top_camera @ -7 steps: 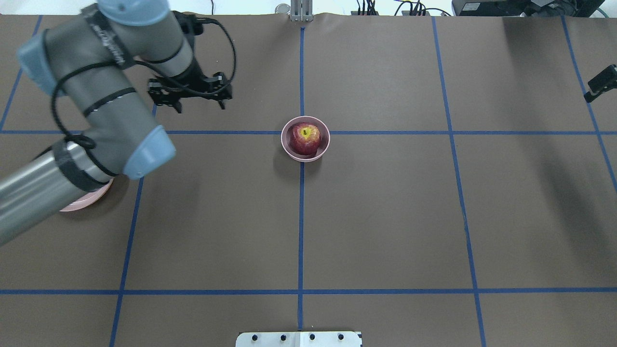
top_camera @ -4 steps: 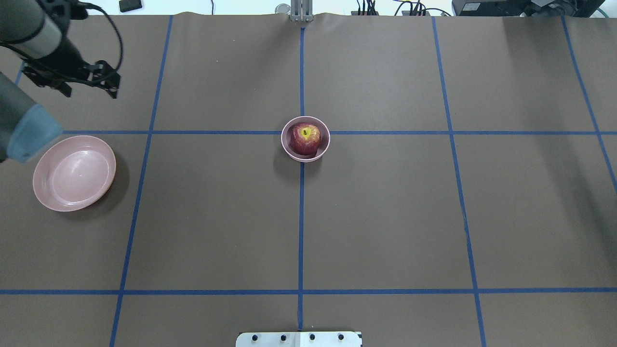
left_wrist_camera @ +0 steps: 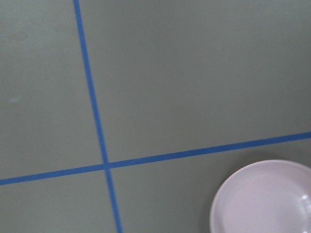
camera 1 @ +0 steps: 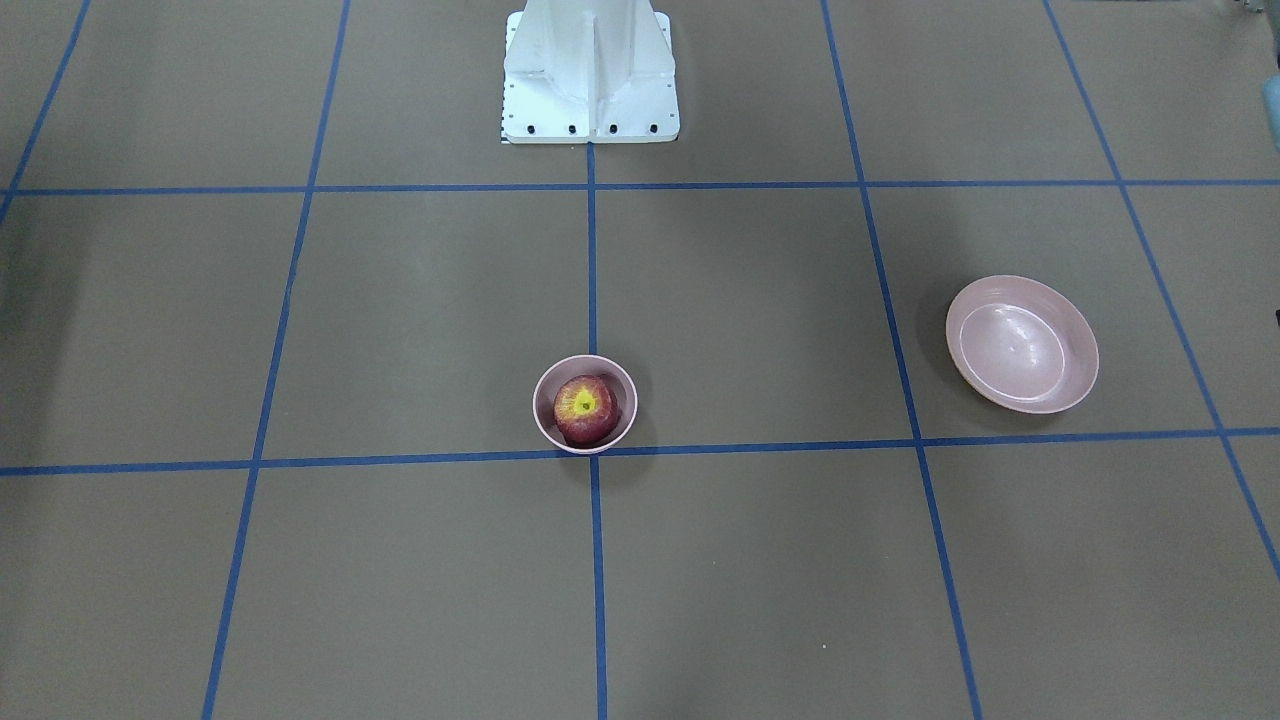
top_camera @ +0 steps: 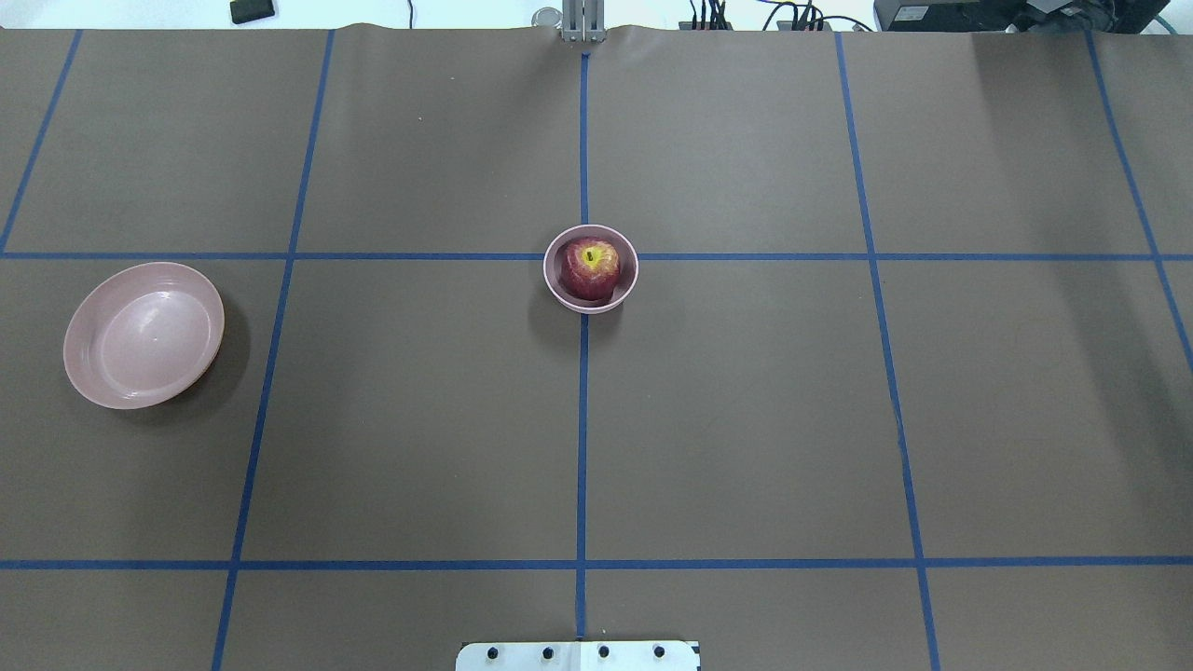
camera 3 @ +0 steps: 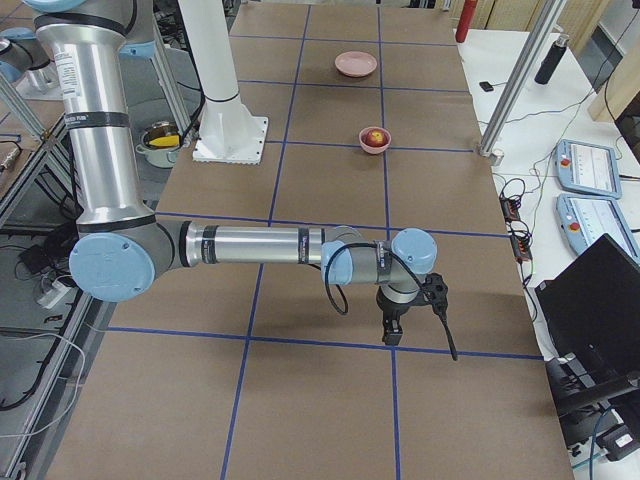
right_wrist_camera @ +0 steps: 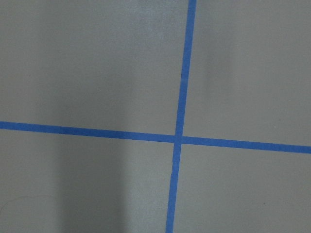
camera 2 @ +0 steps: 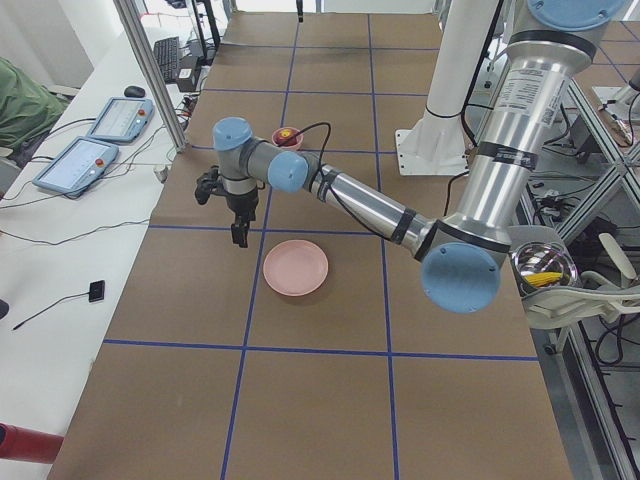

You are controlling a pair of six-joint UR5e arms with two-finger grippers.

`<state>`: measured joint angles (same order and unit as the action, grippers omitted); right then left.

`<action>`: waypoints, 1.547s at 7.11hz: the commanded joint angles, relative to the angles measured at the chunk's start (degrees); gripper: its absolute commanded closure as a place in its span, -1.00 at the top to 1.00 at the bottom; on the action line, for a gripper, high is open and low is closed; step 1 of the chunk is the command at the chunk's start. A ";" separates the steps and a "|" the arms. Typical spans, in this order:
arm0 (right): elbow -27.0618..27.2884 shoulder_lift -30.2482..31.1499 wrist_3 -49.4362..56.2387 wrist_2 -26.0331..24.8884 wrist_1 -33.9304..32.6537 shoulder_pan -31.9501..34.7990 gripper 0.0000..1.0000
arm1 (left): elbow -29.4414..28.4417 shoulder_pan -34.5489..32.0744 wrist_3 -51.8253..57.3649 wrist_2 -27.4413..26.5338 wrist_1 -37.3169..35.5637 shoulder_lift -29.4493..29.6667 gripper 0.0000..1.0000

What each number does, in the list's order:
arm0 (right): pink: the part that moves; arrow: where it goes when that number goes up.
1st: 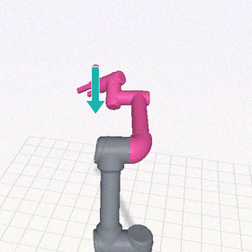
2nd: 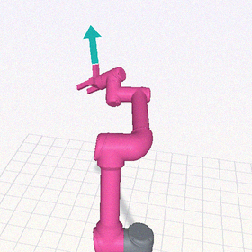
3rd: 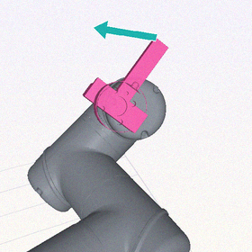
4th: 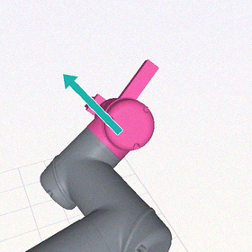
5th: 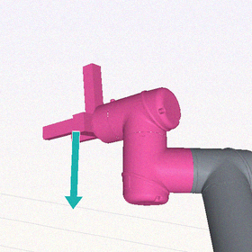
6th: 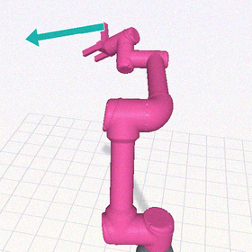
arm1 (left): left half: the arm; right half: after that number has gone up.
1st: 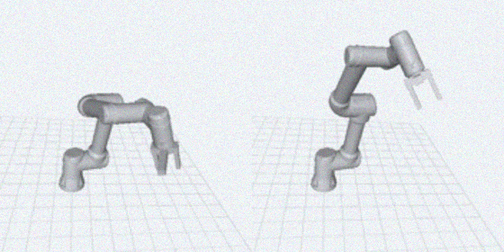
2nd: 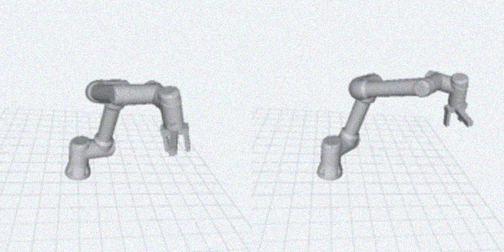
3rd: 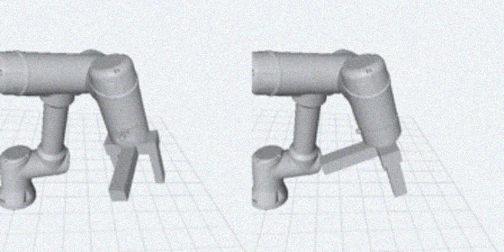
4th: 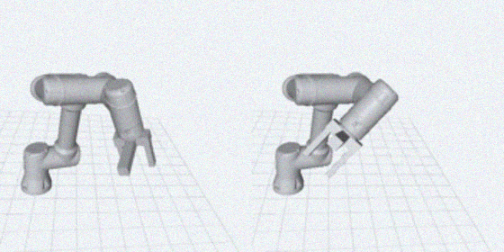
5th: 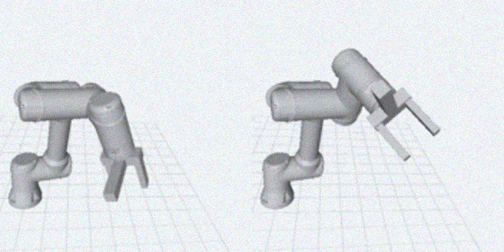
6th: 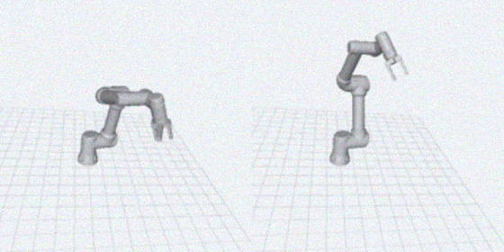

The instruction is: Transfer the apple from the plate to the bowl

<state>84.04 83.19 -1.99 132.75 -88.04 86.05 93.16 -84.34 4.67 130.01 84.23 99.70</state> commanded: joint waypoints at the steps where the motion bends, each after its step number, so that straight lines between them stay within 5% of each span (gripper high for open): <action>1: 1.03 1.18 -0.12 0.22 -0.55 0.96 1.00 | -1.58 -2.06 3.76 -0.20 0.05 -2.83 0.98; 7: 3.84 4.25 -0.21 0.14 -0.73 1.84 1.00 | -2.37 -3.55 -0.63 0.06 2.25 -6.36 0.98; 11: 11.32 5.83 -0.21 -1.10 -10.75 2.20 1.00 | -2.46 -3.47 -1.51 0.06 2.25 -5.92 0.98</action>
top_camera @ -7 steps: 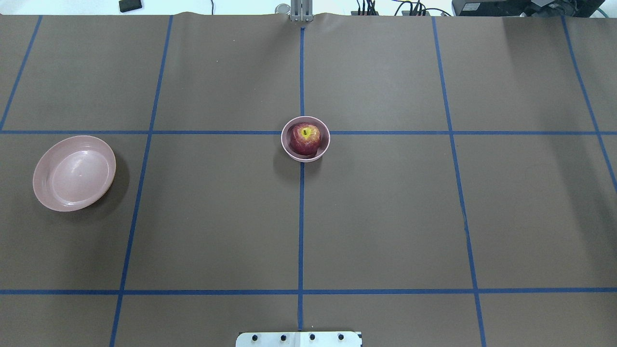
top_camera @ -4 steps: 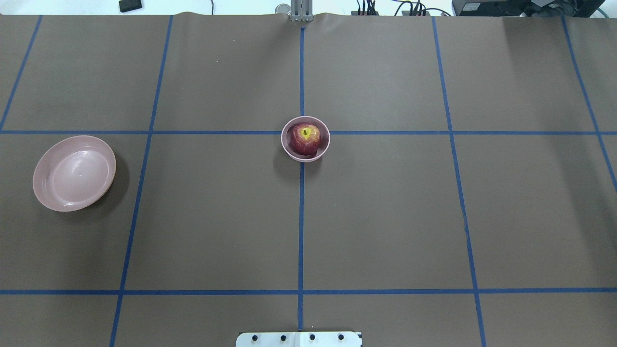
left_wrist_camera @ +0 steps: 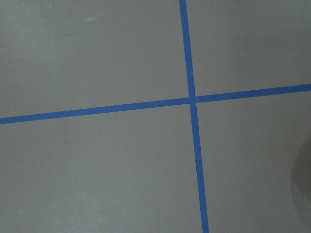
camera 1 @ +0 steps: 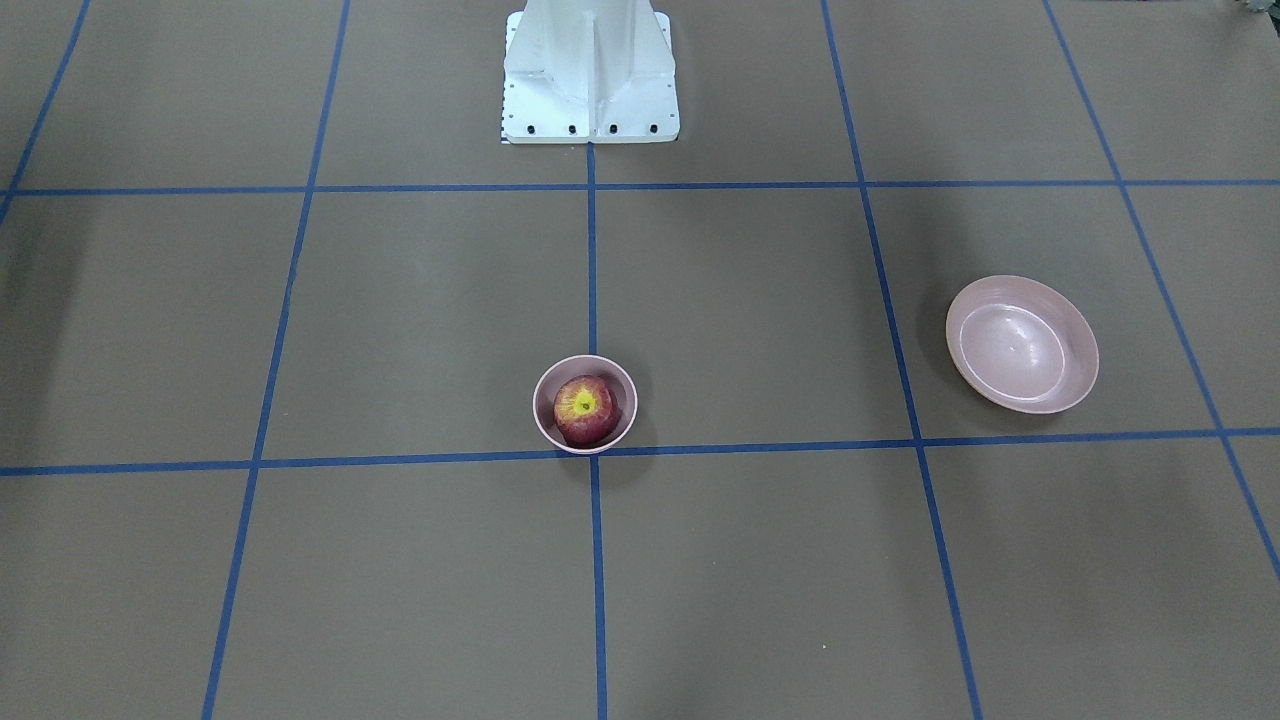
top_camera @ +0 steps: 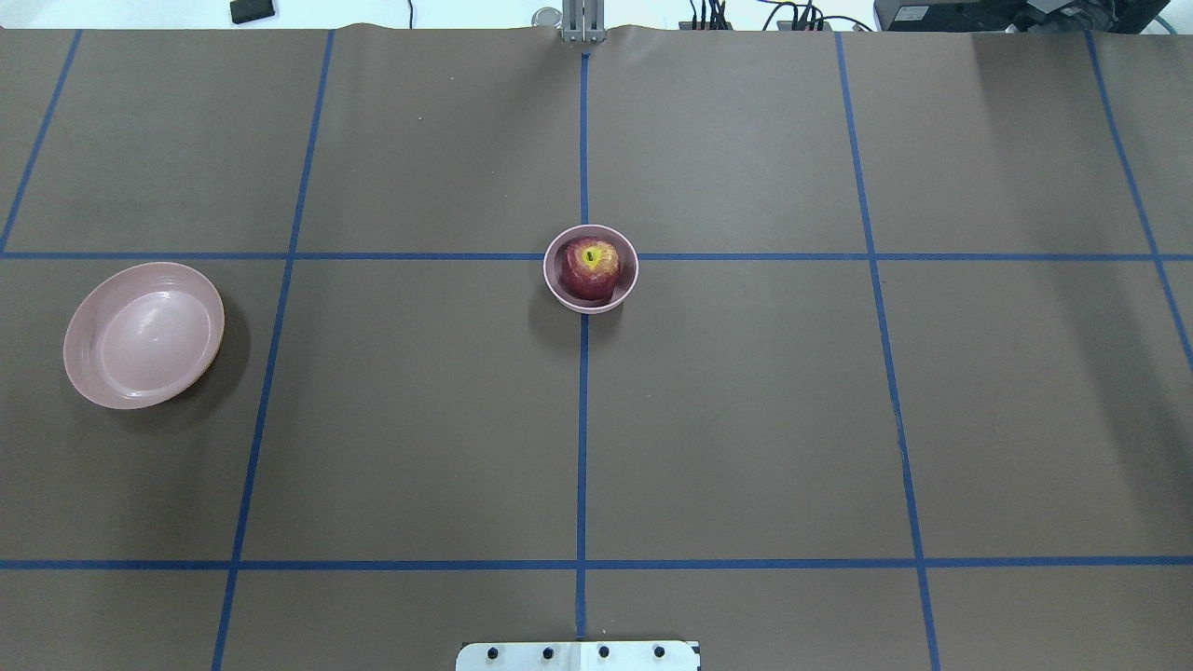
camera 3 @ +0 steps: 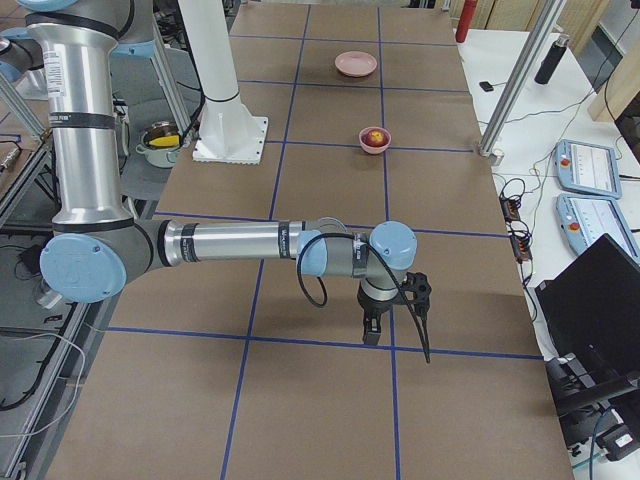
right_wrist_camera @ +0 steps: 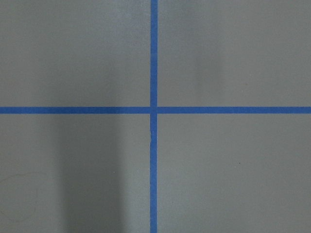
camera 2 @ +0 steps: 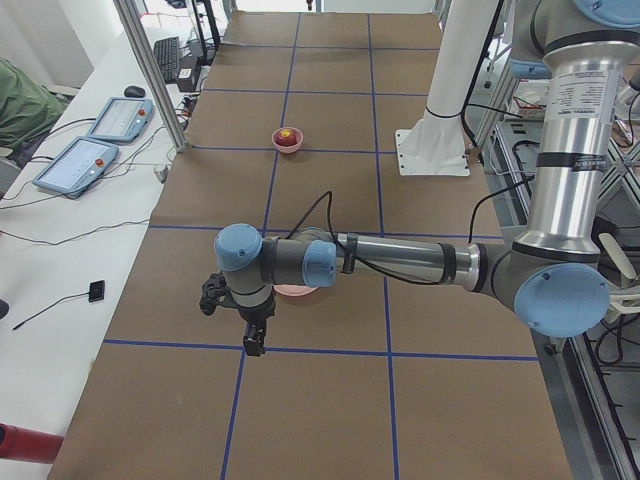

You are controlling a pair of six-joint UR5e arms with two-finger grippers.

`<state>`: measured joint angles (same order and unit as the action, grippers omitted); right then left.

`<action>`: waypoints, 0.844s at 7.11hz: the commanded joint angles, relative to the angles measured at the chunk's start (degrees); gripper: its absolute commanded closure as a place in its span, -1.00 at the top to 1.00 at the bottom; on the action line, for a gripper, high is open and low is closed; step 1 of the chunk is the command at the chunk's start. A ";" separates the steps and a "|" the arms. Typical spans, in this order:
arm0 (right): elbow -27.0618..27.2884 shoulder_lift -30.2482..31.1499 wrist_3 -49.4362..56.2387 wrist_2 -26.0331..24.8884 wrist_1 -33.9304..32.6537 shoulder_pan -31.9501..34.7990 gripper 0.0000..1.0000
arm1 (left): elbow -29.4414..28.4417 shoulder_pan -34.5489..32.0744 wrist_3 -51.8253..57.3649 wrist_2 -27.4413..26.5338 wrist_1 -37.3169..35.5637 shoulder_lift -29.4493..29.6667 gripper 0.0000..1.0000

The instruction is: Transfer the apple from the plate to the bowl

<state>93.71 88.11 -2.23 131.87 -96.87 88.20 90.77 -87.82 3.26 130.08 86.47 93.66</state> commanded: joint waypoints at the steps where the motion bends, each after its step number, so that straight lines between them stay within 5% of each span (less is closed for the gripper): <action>1: 1.57 1.01 0.38 -0.21 -1.83 -0.05 1.00 | -0.15 0.02 -0.10 0.00 0.01 0.21 0.98; 6: 1.13 1.45 0.48 0.05 -1.74 -0.05 1.00 | -0.24 0.02 -0.10 0.00 -0.34 0.29 0.98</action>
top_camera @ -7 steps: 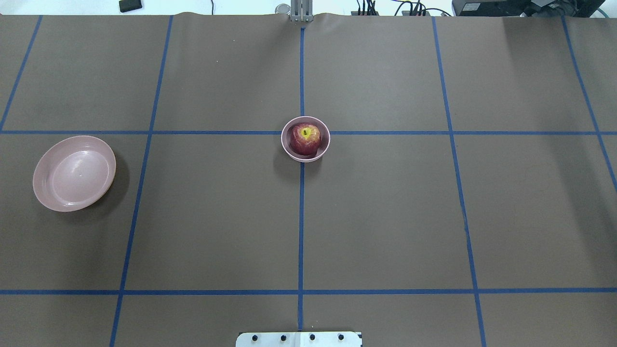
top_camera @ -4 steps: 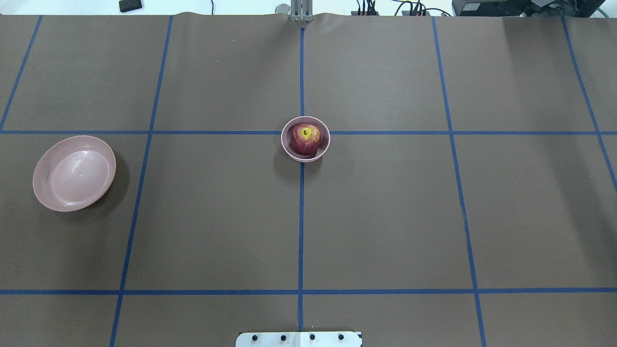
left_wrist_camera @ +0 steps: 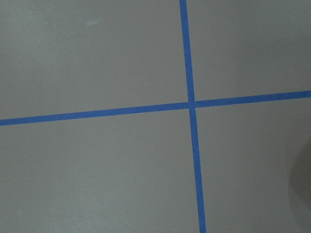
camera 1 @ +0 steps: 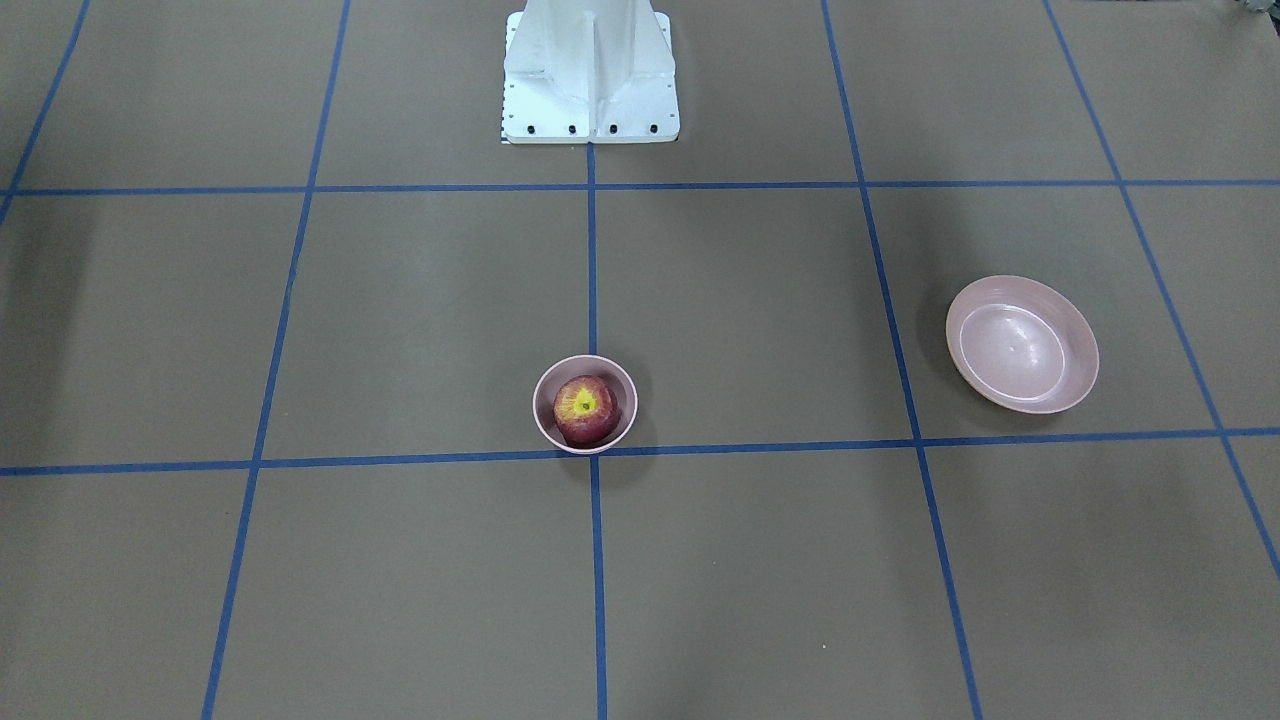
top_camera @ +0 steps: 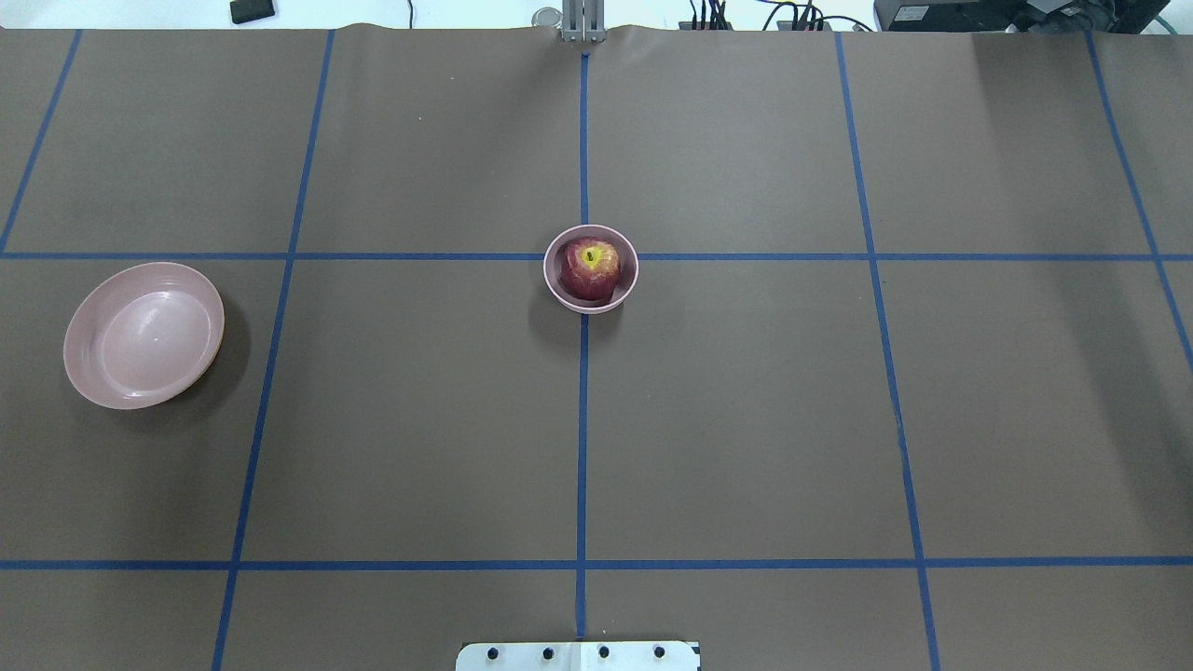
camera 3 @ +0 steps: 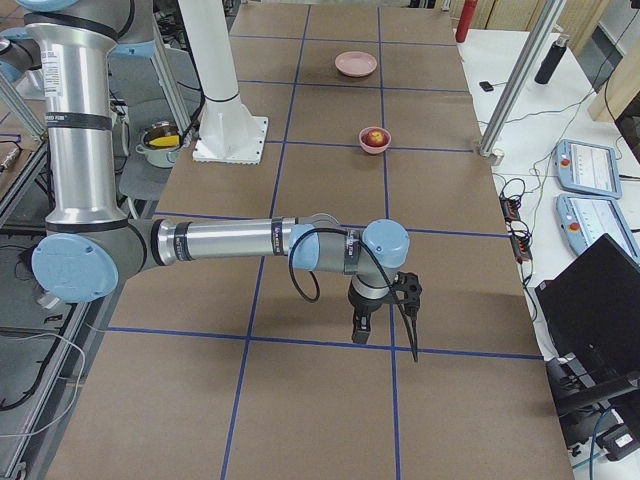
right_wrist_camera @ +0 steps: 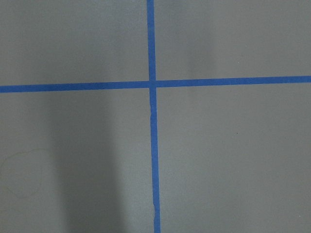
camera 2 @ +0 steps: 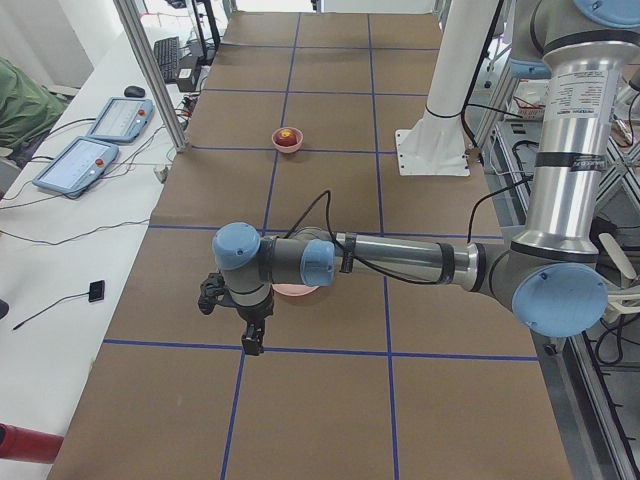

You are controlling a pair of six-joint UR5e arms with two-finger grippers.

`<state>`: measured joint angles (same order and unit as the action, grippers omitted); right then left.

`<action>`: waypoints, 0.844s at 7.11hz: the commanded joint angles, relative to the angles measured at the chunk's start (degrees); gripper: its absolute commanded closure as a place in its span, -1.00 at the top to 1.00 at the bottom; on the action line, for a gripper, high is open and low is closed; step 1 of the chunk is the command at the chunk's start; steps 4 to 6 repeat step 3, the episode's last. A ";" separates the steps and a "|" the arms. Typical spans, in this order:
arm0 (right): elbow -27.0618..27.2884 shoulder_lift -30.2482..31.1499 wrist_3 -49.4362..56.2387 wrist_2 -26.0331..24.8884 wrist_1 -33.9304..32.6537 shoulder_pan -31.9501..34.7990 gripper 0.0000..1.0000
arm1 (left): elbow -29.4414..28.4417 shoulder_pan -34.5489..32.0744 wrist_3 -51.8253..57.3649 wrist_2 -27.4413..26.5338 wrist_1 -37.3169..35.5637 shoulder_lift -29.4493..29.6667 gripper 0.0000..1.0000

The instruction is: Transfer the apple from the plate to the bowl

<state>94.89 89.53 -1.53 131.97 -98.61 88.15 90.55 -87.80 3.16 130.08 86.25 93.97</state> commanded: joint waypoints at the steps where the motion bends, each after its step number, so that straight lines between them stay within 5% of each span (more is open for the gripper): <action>1: -0.05 0.03 -0.23 -0.05 0.00 0.00 1.00 | -0.02 0.00 0.00 0.09 -0.21 -0.10 0.98; 6: 0.03 0.03 -0.23 0.04 0.00 0.00 1.00 | -0.11 0.00 0.00 0.00 -0.21 -0.02 0.98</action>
